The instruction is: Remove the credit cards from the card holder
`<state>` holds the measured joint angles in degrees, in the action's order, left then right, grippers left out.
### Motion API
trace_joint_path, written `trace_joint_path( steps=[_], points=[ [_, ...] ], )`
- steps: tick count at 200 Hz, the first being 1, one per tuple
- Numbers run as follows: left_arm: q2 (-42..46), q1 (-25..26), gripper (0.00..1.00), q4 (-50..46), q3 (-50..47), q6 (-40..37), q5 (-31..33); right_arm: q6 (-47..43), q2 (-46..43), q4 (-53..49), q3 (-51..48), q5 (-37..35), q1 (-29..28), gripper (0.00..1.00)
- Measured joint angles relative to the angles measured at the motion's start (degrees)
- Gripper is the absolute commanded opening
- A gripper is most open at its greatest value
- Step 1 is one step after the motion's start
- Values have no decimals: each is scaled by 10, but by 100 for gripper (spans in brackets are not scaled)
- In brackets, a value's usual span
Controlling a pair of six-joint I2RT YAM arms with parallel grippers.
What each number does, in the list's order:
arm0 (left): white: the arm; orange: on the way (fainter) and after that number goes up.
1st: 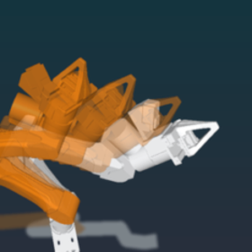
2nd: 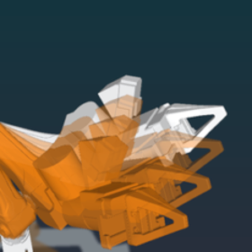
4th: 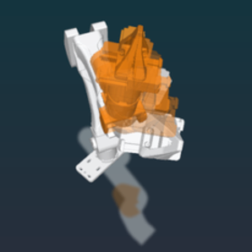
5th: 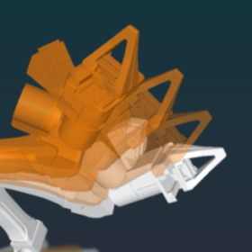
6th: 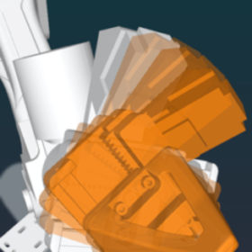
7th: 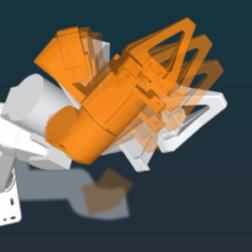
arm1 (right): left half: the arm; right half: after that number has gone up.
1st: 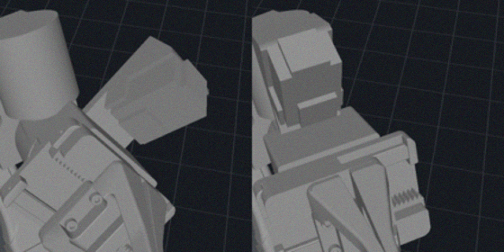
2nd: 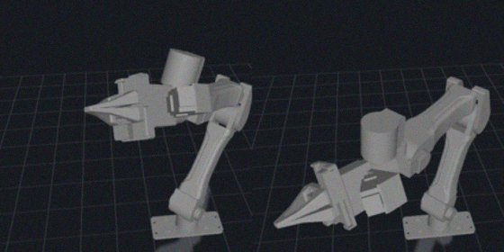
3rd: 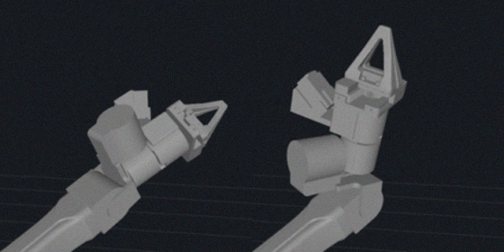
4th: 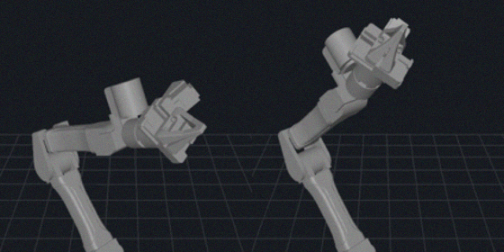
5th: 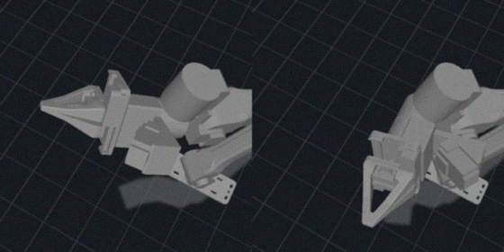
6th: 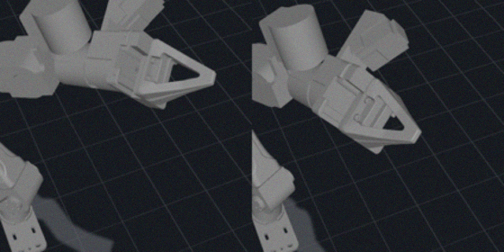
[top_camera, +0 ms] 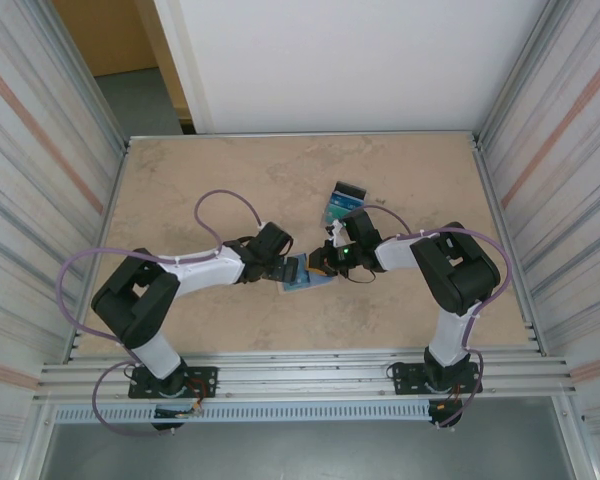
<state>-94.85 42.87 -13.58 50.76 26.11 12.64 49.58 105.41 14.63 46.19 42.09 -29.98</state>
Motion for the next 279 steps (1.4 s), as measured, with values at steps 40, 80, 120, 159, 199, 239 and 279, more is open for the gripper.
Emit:
trace_joint_path(
  steps=[40, 80, 120, 159, 199, 239, 279],
  points=[
    [0, 0, 99, 5, -7, 1, -2, 4, 0, 0, 0, 0, 0, 14],
    [0, 0, 99, 10, -9, 1, -2, 10, 0, 4, -4, 0, 0, 13],
    [0, 0, 99, 10, -10, 0, -1, 10, 0, 5, -4, 1, 0, 9],
    [0, 0, 99, 10, -10, 0, -1, 10, 0, 9, -7, 3, 3, 7],
    [0, 0, 99, 10, -10, 0, -1, 10, 0, 16, -13, 11, 9, 5],
    [2, 0, 99, 8, -13, 0, -1, 10, -5, 12, -15, 13, 16, 5],
    [5, 0, 99, 3, -15, 0, 0, 7, -16, -10, -15, 12, 20, 5]
  ],
)
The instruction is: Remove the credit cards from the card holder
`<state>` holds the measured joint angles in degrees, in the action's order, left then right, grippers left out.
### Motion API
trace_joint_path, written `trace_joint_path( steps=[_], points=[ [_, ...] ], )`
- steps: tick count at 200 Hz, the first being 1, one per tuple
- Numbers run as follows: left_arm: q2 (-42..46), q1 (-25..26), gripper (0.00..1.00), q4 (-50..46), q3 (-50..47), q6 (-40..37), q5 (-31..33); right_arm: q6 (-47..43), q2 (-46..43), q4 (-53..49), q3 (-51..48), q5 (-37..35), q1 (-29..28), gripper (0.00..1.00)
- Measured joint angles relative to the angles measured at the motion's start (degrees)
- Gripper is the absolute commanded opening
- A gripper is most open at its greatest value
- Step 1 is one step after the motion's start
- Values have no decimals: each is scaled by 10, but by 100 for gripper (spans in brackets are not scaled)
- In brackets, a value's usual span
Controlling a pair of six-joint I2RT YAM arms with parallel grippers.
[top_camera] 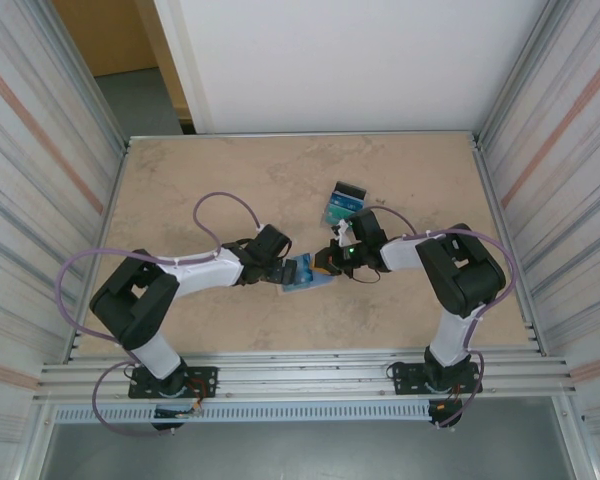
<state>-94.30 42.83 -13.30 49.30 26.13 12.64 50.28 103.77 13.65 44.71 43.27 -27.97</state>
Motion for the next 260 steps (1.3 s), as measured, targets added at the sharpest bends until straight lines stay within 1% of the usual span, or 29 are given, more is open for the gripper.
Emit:
trace_joint_path(
  steps=[79, 132, 196, 260],
  points=[
    [20, 0, 99, -21, 1, -10, -2, -17, -19, -35, 0, -15, 0, 5],
    [28, 2, 99, -21, 30, -25, -8, -28, -26, -50, 0, -23, 0, 6],
    [-7, 19, 99, -19, 42, -31, -26, -30, -31, -71, 0, -33, 0, 6],
    [-26, 19, 99, -19, 42, -35, -32, -30, -43, -75, 0, -40, -6, 13]
  ],
)
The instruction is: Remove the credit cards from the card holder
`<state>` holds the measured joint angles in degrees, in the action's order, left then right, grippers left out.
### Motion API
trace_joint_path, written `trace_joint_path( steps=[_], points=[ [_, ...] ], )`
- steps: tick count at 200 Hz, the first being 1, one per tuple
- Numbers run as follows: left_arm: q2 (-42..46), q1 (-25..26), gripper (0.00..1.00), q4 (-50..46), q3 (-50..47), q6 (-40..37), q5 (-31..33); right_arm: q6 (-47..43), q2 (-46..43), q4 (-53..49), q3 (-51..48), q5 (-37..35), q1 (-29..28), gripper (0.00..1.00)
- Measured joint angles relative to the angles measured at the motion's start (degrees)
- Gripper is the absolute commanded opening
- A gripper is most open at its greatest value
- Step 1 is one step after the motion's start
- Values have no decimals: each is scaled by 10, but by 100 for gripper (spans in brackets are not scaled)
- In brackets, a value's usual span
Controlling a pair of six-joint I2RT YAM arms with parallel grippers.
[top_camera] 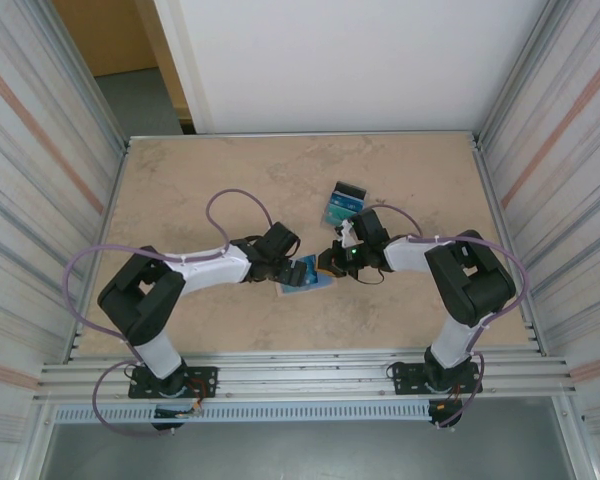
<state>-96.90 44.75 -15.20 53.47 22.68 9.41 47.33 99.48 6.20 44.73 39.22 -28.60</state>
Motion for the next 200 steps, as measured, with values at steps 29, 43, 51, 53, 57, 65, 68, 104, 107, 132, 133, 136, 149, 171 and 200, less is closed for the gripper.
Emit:
trace_joint_path(
  steps=[29, 43, 51, 53, 57, 65, 68, 104, 107, 132, 133, 136, 149, 171, 200],
  points=[
    [-4, 0, 99, 0, 0, 0, 0, 2, 0, 8, 0, 0, -11, 17],
    [-4, 0, 99, 0, 0, 0, 0, 3, 0, 14, 0, 0, -16, 18],
    [-4, 0, 99, 0, 0, 0, 0, 3, 2, 19, 1, 0, -19, 18],
    [-4, 0, 99, 0, 0, 0, 0, 4, 3, 19, 1, 1, -19, 18],
    [-4, 0, 99, 0, 0, 0, 0, 5, 4, 22, 2, 0, -21, 18],
    [-4, 0, 99, 0, 0, 0, 0, 5, 8, 25, 3, 0, -24, 18],
    [-4, 0, 99, 0, 0, 0, 0, 5, 10, 26, 3, 0, -25, 18],
    [-4, 0, 99, 0, 0, 0, 0, 8, 21, 33, 5, 0, -30, 11],
    [-4, 0, 99, 0, 0, 0, 0, 9, 22, 33, 5, 0, -31, 11],
    [-4, 0, 99, 0, 0, 0, 1, 8, 22, 28, 10, -2, -31, 10],
    [-4, 0, 99, 0, 0, 0, 1, 8, 22, 27, 11, -2, -31, 10],
    [-4, 0, 99, 0, 0, 0, 1, 6, 22, 23, 13, -3, -31, 9],
    [-3, 0, 99, 0, 0, 0, 2, -2, 19, 5, 22, -11, -31, 9],
    [6, 0, 99, -3, -3, 0, 7, -24, 5, -38, 36, -34, -31, 8],
    [32, 0, 99, -13, -3, 0, 17, -51, -19, -97, 50, -68, -30, 8]
  ],
)
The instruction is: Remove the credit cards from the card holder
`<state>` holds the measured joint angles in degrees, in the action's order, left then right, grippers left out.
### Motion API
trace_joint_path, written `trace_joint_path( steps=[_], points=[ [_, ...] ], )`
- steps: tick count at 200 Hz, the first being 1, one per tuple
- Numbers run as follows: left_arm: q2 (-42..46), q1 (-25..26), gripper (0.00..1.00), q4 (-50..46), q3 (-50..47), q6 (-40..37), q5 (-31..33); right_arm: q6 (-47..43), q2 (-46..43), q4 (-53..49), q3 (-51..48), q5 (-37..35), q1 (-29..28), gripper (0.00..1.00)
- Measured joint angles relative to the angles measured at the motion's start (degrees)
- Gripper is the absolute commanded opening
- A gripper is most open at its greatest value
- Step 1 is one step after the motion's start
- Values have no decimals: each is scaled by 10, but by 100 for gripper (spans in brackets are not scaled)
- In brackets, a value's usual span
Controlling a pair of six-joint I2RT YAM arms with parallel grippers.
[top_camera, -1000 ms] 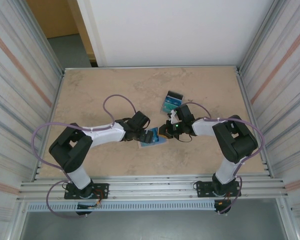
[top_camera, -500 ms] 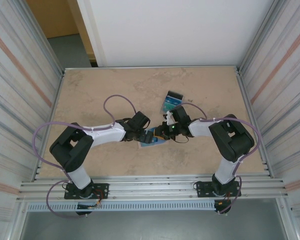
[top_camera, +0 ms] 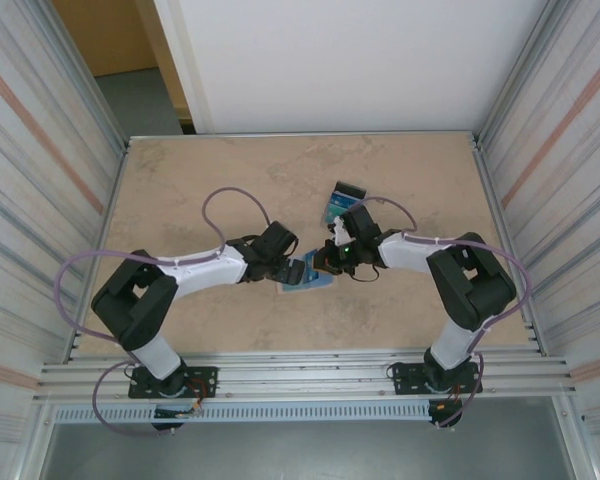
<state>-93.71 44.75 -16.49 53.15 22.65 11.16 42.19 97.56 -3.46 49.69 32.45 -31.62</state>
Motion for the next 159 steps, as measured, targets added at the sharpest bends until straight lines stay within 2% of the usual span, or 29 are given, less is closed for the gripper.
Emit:
trace_joint_path(
  steps=[90, 159],
  points=[
    [12, 0, 99, -7, -5, 0, 9, -100, -46, -162, 79, -85, 4, 6],
    [11, 0, 99, -13, -22, 1, 21, -204, -54, -261, 191, -133, 69, 5]
  ],
)
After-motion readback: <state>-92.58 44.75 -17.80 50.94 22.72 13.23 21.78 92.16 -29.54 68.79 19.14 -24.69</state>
